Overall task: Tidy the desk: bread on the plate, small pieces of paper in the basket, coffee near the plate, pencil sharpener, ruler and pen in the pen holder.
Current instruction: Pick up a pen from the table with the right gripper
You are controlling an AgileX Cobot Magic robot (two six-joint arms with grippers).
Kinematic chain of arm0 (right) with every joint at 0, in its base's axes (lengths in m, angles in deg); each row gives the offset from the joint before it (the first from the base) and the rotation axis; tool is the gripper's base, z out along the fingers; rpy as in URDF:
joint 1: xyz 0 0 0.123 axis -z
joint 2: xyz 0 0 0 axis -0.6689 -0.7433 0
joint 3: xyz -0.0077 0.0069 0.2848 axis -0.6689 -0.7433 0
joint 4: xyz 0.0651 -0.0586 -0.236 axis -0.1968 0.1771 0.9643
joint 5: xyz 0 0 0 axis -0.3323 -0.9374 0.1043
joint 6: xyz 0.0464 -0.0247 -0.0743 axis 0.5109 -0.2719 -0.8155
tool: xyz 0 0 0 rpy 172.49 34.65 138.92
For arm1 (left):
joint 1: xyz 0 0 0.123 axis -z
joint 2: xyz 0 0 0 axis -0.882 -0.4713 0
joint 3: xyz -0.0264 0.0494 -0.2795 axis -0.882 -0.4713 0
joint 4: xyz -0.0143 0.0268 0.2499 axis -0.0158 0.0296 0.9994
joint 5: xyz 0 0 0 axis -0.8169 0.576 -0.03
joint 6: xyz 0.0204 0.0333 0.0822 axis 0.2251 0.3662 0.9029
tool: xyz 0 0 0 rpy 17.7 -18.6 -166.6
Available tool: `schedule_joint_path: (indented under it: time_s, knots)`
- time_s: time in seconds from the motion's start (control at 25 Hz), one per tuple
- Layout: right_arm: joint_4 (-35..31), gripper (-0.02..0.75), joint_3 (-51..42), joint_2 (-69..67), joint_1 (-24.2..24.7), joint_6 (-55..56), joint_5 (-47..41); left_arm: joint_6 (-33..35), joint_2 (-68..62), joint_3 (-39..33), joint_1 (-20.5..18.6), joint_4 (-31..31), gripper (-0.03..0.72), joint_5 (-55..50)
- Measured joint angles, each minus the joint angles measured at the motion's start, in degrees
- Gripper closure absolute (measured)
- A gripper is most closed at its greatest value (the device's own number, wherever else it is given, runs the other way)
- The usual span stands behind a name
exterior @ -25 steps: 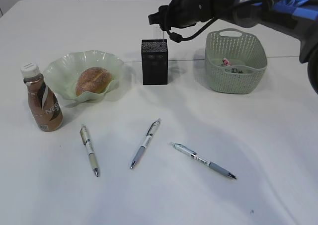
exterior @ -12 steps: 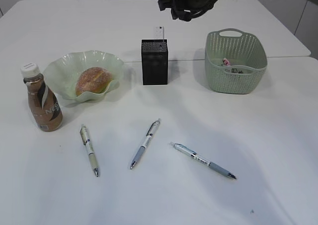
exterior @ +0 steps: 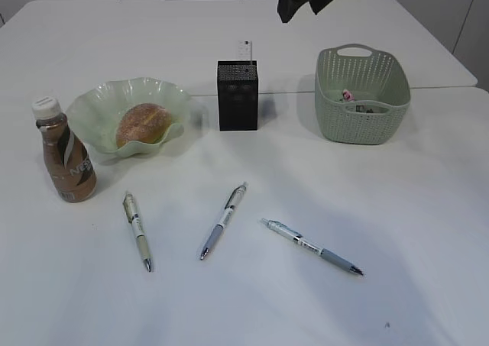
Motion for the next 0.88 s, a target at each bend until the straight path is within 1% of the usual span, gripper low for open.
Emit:
schedule_joint_path:
  time_s: [0.04, 0.08, 0.12, 0.24, 0.28, 0.32, 0.36, 0.4, 0.44, 0.56, 0.68, 0.76, 0.8, 0.88]
  knots:
    - [0.0, 0.318, 0.0, 0.0, 0.0, 0.0, 0.0, -0.6, 0.0, 0.0, 0.0, 0.2, 0.288, 0.0]
    - [-1.8, 0.318, 0.0, 1.1, 0.0, -1.6, -1.2, -1.2, 0.0, 0.0, 0.0, 0.5, 0.288, 0.0]
    - [-2.1, 0.319, 0.0, 1.1, 0.0, -1.6, -1.2, -1.6, 0.0, 0.0, 0.0, 0.8, 0.288, -0.2]
    - [-6.3, 0.361, -0.2, 2.6, 0.0, -3.9, -1.5, -1.9, 0.0, 0.0, 0.0, 1.2, 0.296, -3.1]
    - [-6.3, 0.361, -0.2, 2.6, 0.0, -3.9, -1.5, -1.9, -0.3, 0.0, 0.0, 1.3, 0.303, -4.7]
    - [-8.7, 0.393, -1.7, 4.0, -0.1, -5.4, -1.5, -1.9, -0.4, 0.0, 0.0, 1.4, 0.308, -6.2]
    - [-8.7, 0.393, -1.7, 4.0, -0.1, -5.4, -1.5, -1.9, -0.6, 0.0, 0.0, 1.4, 0.31, -7.2]
    - [-9.9, 0.421, -5.2, 6.4, -0.6, -6.5, -1.5, -1.8, -0.8, 0.0, 0.0, 1.4, 0.312, -7.9]
    - [-10.0, 0.428, -6.8, 7.3, -0.7, -6.8, -1.5, -1.7, -0.8, 0.0, 0.0, 1.4, 0.312, -8.2]
    - [-10.4, 0.434, -13.1, 10.5, -0.8, -7.0, -1.6, -1.5, -0.8, -0.8, 0.0, 1.5, 0.312, -8.8]
    - [-10.4, 0.436, -19.0, 12.7, -0.9, -7.0, -1.6, -1.4, -0.8, -3.4, 0.0, 1.3, 0.313, -9.3]
    - [-10.3, 0.436, -23.2, 15.5, -1.3, -7.0, -1.6, -1.4, -0.8, -5.6, 0.0, 0.7, 0.314, -9.3]
    - [-10.3, 0.436, -23.5, 15.7, -1.4, -7.0, -1.6, -1.4, -0.8, -6.5, 0.0, 0.4, 0.314, -9.3]
    - [-10.3, 0.436, -28.1, 18.6, -1.8, -7.1, -1.6, -1.4, -0.8, -8.0, 0.0, -0.6, 0.314, -9.3]
